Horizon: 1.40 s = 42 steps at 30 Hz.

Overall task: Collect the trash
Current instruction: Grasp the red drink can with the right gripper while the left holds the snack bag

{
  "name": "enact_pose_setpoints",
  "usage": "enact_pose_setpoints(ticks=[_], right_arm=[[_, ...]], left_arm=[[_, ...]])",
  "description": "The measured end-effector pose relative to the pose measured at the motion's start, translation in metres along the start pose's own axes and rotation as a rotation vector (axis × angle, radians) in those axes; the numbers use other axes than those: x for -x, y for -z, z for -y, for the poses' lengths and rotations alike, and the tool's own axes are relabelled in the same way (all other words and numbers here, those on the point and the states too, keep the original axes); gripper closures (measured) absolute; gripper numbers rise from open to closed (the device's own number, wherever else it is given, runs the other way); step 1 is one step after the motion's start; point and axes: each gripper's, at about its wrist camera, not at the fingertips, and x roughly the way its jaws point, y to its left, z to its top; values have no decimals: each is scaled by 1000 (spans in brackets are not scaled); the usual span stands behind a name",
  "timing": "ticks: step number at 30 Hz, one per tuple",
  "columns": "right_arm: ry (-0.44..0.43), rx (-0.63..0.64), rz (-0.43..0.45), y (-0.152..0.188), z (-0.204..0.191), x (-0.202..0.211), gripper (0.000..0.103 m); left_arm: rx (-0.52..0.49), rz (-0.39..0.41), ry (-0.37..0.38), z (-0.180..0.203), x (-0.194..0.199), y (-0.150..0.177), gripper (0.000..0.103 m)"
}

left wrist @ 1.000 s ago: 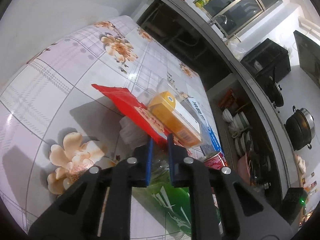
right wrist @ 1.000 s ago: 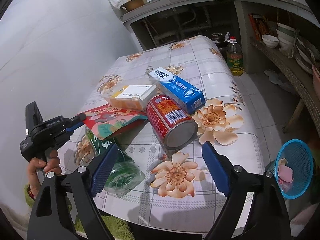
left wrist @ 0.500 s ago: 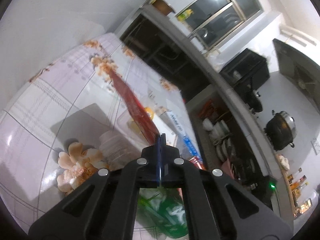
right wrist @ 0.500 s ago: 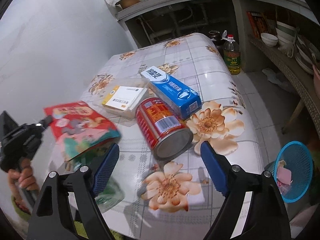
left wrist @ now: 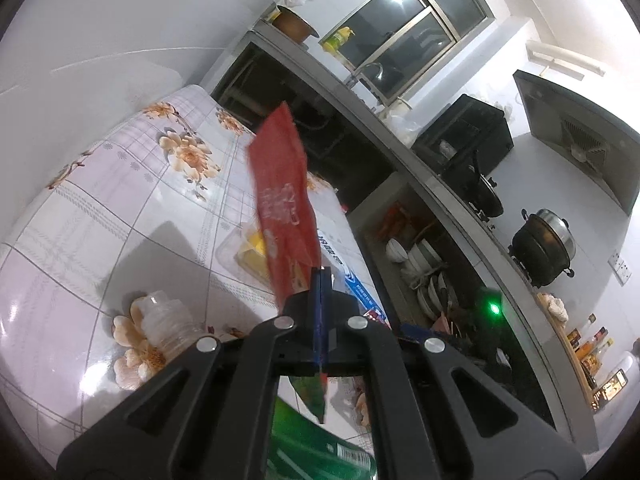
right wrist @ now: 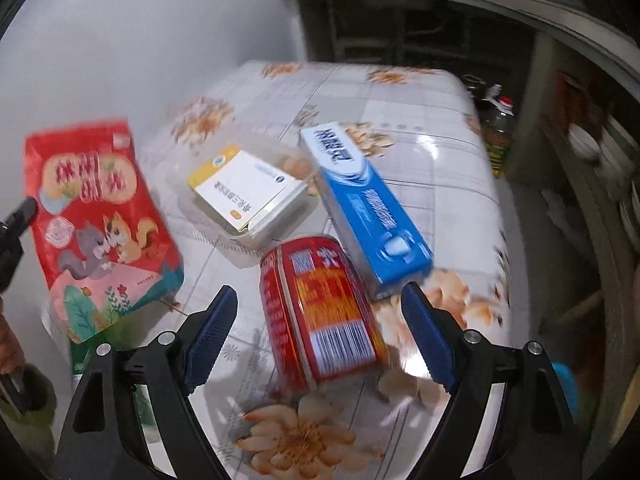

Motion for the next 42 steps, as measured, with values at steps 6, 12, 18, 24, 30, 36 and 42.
enact_pose_setpoints(ticks=[6,12,18,24,30,36,42], right_arm=[[31,52,-112,-14,-6,-33,25],[44,83,-112,-17,-13,-31,39],[48,58,-58,-13,-13,-20,40],[19,-3,109,2,-10,11,40],[47,-21,167,28,-11,27,40],[66,-34,200,46,-12,40,40],[99,-23,214,69,-16,51,40]], left_arm=[[29,-8,-14,-12,-7,3,103],[46,3,-26,-20,-10,3,103],[57,7,-22,-24,-12,2,103],[53,23,-23,-24,-7,0,103],[46,25,-22,-21,-4,-2,103],[29,34,-9,-11,-1,-2,103],[2,41,2,2,3,-3,103]])
